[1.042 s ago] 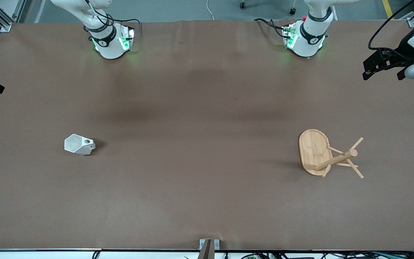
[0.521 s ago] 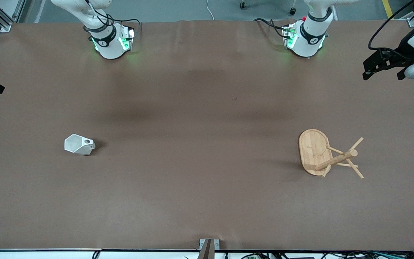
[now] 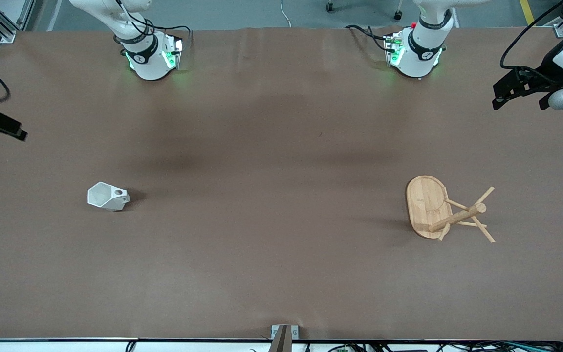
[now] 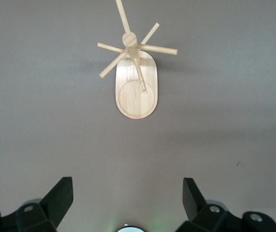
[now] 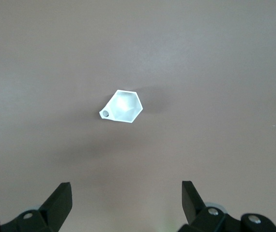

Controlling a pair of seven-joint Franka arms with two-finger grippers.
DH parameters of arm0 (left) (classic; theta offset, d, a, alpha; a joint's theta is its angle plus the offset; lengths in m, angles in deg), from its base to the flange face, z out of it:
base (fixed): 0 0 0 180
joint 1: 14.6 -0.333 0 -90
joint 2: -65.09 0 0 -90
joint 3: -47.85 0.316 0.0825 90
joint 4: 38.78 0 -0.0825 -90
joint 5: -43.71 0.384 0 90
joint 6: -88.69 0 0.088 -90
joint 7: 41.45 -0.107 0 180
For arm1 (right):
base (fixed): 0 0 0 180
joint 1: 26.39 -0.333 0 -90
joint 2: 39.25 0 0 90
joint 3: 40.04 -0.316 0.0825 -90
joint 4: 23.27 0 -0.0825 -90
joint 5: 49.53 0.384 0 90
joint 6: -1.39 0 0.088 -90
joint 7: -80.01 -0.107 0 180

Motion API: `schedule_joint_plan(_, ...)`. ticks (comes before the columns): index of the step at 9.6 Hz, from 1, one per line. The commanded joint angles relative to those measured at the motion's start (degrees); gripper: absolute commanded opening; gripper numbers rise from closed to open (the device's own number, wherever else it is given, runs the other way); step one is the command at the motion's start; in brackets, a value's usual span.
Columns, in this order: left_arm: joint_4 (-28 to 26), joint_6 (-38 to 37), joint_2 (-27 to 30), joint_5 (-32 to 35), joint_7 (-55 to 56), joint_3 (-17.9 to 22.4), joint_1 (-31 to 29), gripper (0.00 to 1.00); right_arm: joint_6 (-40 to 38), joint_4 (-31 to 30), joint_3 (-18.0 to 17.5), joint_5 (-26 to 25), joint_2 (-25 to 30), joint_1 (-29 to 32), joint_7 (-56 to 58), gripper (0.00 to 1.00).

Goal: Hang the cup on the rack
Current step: 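Reach the right gripper down to the white cup and grasp it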

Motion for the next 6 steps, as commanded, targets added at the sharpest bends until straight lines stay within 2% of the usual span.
schedule_joint_plan(1, -0.1, -1.0, -1.2, 0.8, -0.8, 0.0, 0.1, 1.0, 11.4, -10.0, -0.1, -0.5, -2.7, 0.6, 0.6, 1.0)
schedule_joint_plan(3, -0.1, -1.0, -1.2, 0.8, -0.8, 0.0, 0.0, 1.0, 24.4, -17.5, -0.1, -0.5, -5.1, 1.1, 0.5, 1.0)
schedule_joint_plan(6, -0.1, -1.2, -1.2, 0.8, -0.8, 0.0, 0.1, 1.0, 39.4, -24.5, -0.1, -0.4, -10.1, 2.3, 0.5, 1.0)
